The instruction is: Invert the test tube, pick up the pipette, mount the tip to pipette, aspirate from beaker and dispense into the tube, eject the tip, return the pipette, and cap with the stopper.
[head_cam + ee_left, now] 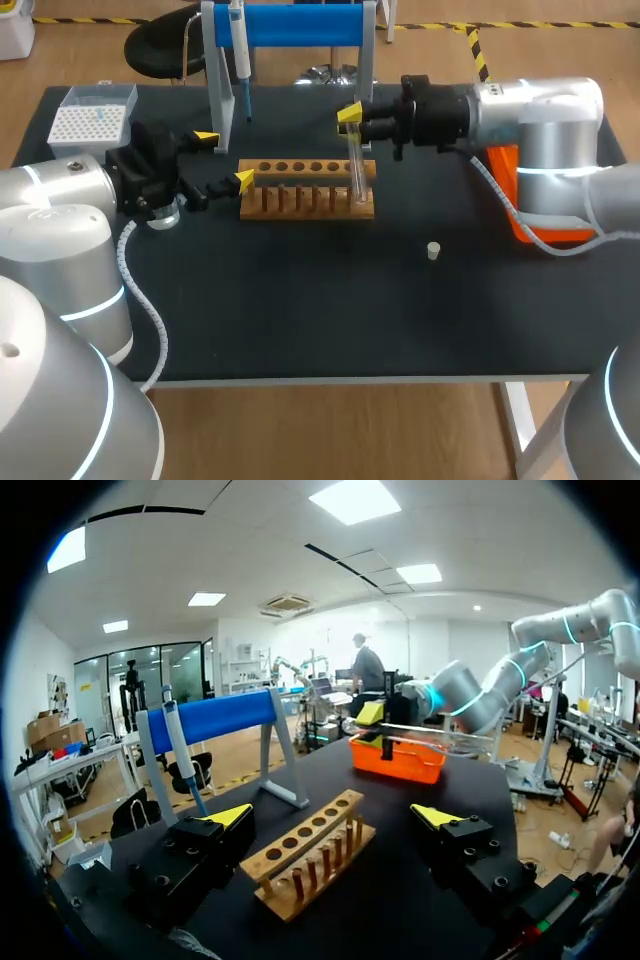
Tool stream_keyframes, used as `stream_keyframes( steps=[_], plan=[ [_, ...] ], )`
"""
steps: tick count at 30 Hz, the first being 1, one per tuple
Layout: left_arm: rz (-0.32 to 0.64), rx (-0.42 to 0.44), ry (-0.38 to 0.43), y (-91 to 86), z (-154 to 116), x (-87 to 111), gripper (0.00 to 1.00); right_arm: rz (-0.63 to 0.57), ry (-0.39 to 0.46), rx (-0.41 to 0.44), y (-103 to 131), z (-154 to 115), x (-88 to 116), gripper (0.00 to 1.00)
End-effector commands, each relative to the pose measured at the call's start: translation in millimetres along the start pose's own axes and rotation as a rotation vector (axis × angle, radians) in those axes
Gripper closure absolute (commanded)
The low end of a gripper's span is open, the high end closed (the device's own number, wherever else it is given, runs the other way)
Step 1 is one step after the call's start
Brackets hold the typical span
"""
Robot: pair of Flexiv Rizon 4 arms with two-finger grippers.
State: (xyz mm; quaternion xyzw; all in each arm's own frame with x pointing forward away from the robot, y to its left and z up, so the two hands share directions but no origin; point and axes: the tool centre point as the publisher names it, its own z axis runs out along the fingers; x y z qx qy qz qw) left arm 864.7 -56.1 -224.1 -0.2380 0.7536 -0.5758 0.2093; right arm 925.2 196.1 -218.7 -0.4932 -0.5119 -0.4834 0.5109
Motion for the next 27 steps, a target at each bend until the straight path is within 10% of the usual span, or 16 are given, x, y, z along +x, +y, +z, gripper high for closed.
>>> stream_keyframes(
  steps=[1,3,13,20,27],
  plan=[
    [0.431,0.204,0.004,0.9,2.1,5.2,0.0,0.0,-0.003,-0.002,-1.0,-0.5,1.2,1.0],
    [0.494,0.347,0.046,-1.4,-2.5,8.1,0.0,0.0,-0.003,-0.002,-1.0,-0.5,1.2,1.0],
    [0.494,0.347,0.046,-1.4,-2.5,8.1,0.0,0.0,-0.003,-0.002,-1.0,-0.5,1.2,1.0],
    [1.056,0.458,0.038,-12.8,3.0,17.0,0.0,0.0,-0.003,-0.002,-1.0,-0.5,1.2,1.0],
    [1.341,0.51,0.076,-11.5,14.3,29.4,0.0,0.0,-0.003,-0.002,-1.0,-0.5,1.2,1.0]
  ],
)
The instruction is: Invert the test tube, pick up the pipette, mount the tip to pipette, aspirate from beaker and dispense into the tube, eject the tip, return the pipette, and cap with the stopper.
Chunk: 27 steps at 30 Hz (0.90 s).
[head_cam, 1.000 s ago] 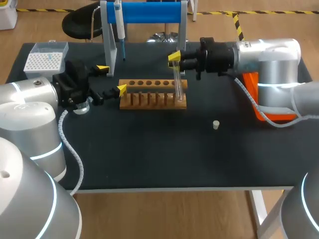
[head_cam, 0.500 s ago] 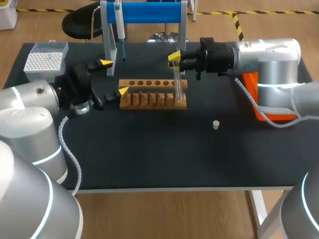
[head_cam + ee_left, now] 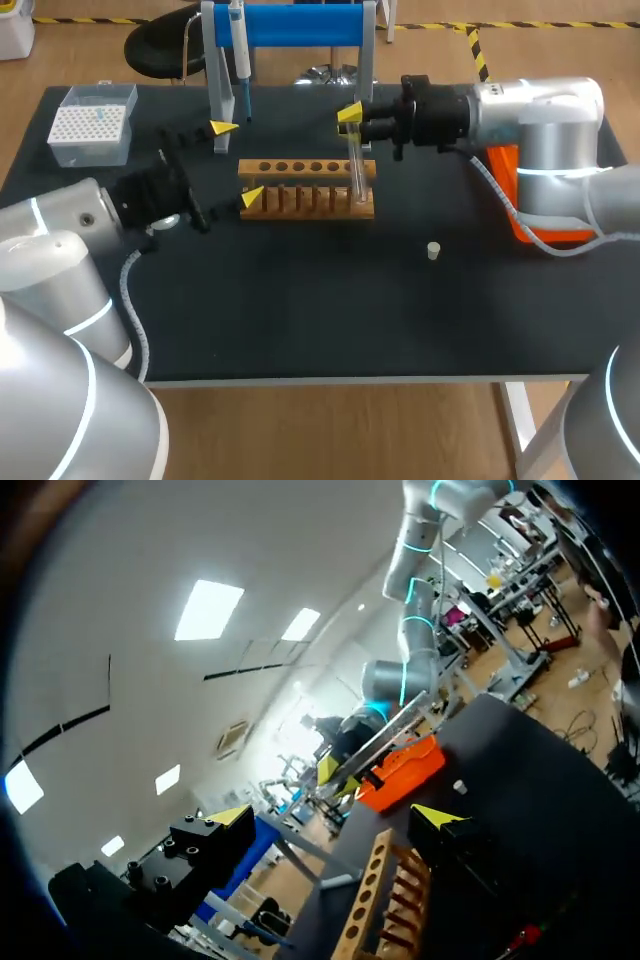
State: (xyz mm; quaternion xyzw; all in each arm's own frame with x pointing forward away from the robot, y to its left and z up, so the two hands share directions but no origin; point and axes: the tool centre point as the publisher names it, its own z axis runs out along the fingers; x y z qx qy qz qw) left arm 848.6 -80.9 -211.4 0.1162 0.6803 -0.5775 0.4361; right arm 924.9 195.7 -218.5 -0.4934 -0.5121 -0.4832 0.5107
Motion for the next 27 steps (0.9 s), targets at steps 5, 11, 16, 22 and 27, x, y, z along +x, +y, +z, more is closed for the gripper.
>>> stream_keyframes(
  steps=[5,11,16,22,27],
  plan=[
    [0.681,0.214,0.054,0.0,13.5,6.0,0.0,0.0,-0.003,-0.002,-0.7,-0.1,1.0,1.0],
    [0.788,0.265,0.092,-3.5,24.0,7.2,0.0,0.0,-0.003,-0.002,-0.7,-0.1,1.0,1.0],
    [0.826,0.292,0.088,-4.3,33.4,5.6,0.0,0.0,-0.003,-0.002,-0.7,-0.1,1.0,1.0],
    [0.906,0.315,0.102,-7.9,50.3,10.8,0.0,0.0,-0.003,-0.002,-0.7,-0.1,1.0,1.0],
    [0.908,0.39,0.076,-17.9,63.6,19.9,0.0,0.0,-0.003,-0.002,-0.7,-0.1,1.0,1.0]
  ],
)
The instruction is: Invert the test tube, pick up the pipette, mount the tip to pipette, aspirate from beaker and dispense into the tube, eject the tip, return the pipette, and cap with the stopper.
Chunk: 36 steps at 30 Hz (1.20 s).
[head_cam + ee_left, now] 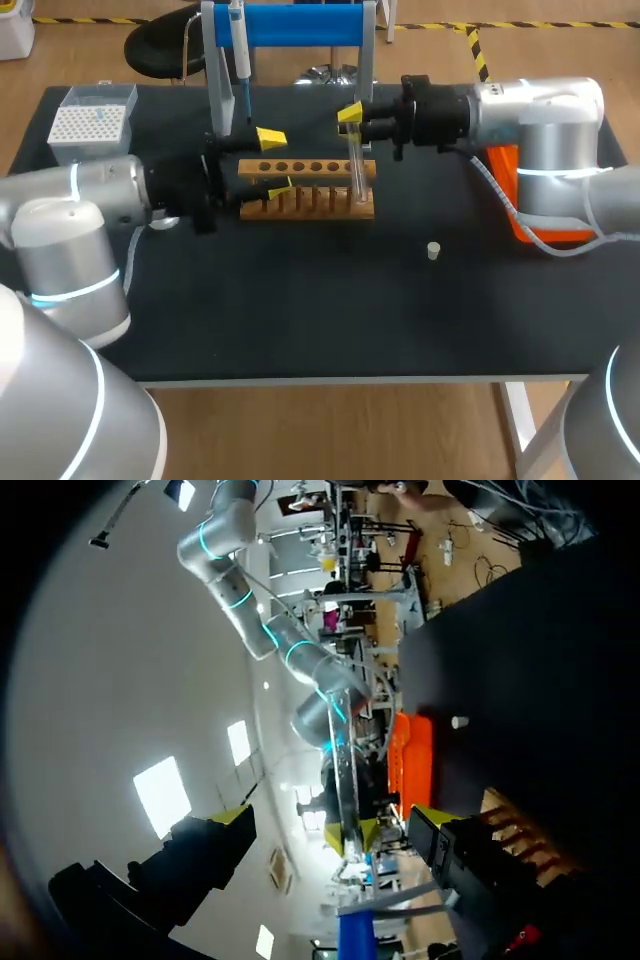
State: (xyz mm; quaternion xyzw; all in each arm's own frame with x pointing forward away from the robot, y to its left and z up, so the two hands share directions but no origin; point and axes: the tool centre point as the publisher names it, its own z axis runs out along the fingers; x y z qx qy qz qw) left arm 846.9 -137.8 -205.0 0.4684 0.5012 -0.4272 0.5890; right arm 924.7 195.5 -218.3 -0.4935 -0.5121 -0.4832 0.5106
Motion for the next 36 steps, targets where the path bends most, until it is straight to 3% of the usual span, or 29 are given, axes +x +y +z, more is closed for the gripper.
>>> stream_keyframes(
  steps=[1,8,20,36],
  plan=[
    [0.061,0.101,-0.042,1.8,16.1,7.5,0.0,0.0,-0.002,-0.002,-0.5,0.0,0.9,1.0],
    [0.003,0.181,-0.052,-13.1,35.6,8.0,0.0,0.0,-0.002,-0.002,-0.5,0.0,0.9,1.0],
    [-0.001,0.202,0.037,-29.5,61.6,8.6,0.0,0.0,-0.002,-0.002,-0.5,0.0,0.9,1.0],
    [-0.02,0.219,0.051,-44.4,94.4,6.2,0.0,0.0,-0.002,-0.002,-0.5,0.0,0.9,1.0]
  ],
)
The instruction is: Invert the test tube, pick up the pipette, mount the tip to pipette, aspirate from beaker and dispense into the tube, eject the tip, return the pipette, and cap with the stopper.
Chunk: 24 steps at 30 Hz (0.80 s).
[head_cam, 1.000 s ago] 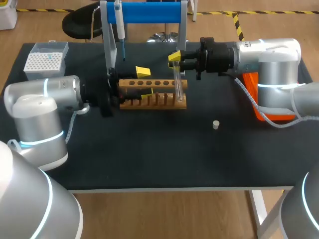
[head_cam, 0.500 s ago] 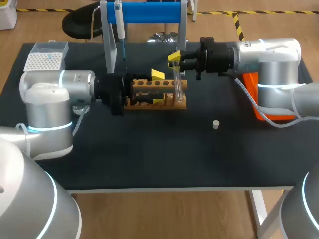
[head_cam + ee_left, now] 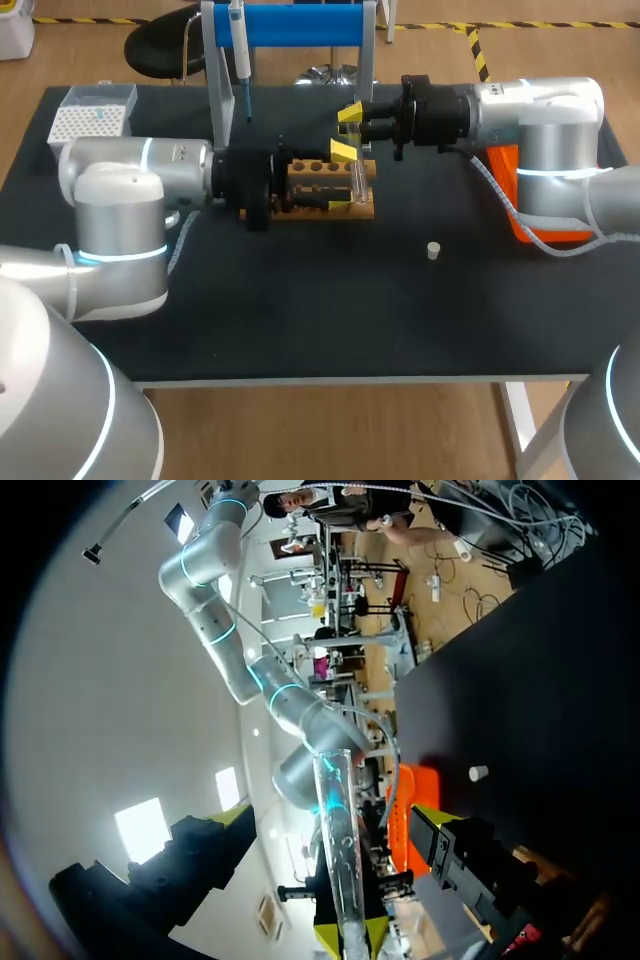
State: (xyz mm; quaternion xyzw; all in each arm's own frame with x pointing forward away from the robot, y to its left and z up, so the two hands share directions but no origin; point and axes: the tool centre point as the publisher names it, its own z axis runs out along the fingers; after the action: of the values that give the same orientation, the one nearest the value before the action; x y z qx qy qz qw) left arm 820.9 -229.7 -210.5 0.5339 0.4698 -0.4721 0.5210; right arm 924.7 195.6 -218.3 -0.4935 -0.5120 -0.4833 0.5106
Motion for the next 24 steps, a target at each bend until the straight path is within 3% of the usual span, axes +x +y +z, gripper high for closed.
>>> stream_keyframes(
  steps=[1,8,10,17,24],
  plan=[
    [-0.008,0.011,0.006,1.1,11.4,0.8,0.0,0.0,-0.003,-0.002,-0.4,0.0,0.8,1.0],
    [-0.034,0.026,0.015,0.8,20.4,1.5,0.0,0.0,-0.003,-0.002,-0.4,0.0,0.8,1.0],
    [-0.043,0.03,0.014,1.8,21.9,0.9,0.09,0.0,-0.003,-0.002,-0.4,0.0,0.8,1.0],
    [-0.062,0.031,0.025,2.8,24.5,-0.5,0.15,0.0,-0.003,-0.002,-0.4,0.0,0.8,1.0],
    [-0.078,0.037,0.035,3.4,26.4,-0.2,0.3,0.0,-0.003,-0.002,-0.4,0.0,0.8,1.0]
  ],
)
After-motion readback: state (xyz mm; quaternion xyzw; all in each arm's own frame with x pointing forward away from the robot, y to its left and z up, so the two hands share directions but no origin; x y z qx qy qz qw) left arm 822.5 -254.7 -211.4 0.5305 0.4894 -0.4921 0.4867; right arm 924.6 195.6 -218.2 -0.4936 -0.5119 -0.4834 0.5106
